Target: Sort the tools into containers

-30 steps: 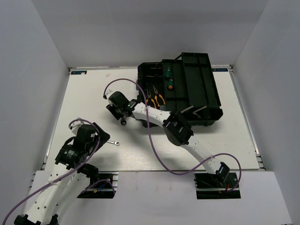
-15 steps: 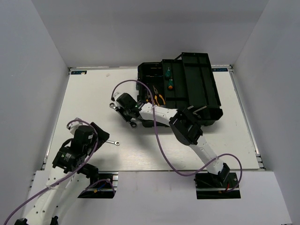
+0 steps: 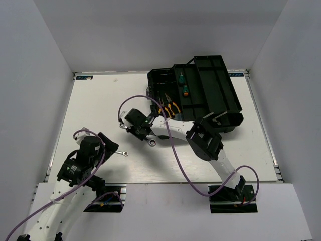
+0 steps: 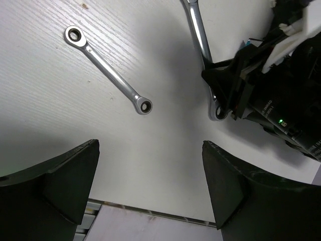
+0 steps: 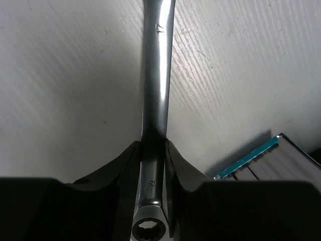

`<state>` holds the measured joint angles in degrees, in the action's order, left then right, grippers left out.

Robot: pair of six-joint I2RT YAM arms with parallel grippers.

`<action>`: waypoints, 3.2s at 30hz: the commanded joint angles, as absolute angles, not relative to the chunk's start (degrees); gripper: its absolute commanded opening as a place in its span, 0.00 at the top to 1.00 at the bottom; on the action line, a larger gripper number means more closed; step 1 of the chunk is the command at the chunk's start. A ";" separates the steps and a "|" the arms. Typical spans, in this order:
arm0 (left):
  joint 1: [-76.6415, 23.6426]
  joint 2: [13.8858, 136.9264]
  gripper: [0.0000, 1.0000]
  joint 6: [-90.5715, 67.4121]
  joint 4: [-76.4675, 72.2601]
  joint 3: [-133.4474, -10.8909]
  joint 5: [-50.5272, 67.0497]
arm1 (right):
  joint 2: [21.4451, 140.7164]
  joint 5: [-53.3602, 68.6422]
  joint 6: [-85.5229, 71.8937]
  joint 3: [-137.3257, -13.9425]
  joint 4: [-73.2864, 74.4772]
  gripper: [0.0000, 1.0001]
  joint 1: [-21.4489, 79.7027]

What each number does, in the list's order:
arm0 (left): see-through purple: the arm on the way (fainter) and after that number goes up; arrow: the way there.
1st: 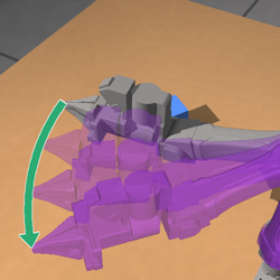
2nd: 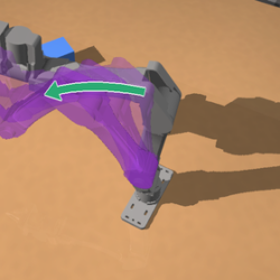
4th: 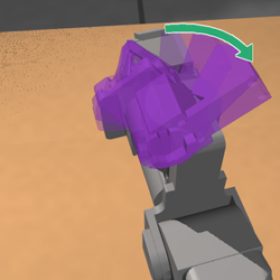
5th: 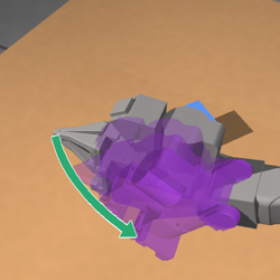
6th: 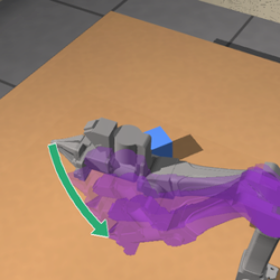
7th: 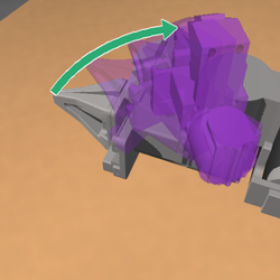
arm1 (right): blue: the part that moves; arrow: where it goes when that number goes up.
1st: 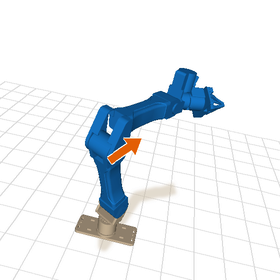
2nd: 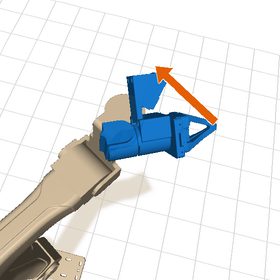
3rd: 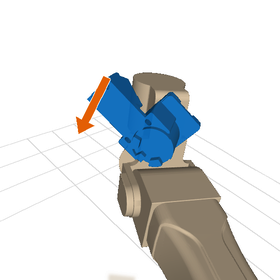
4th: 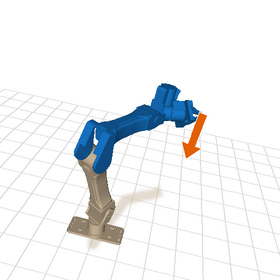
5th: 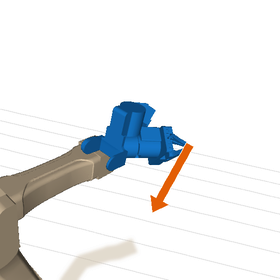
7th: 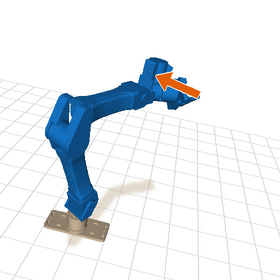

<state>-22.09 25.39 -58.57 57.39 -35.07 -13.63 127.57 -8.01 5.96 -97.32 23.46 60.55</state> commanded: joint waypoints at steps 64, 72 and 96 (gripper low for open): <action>-22.06 37.53 0.07 -63.54 52.03 -32.78 -9.23 | 122.17 17.40 5.80 -112.76 54.23 1.00 55.46; -22.06 34.99 0.09 -63.54 53.09 -33.93 -10.37 | 121.47 24.16 4.66 -117.42 56.34 1.00 55.20; -22.06 40.25 0.09 -63.02 47.64 -31.73 -10.20 | 102.58 -12.03 8.87 -118.57 47.11 1.00 37.72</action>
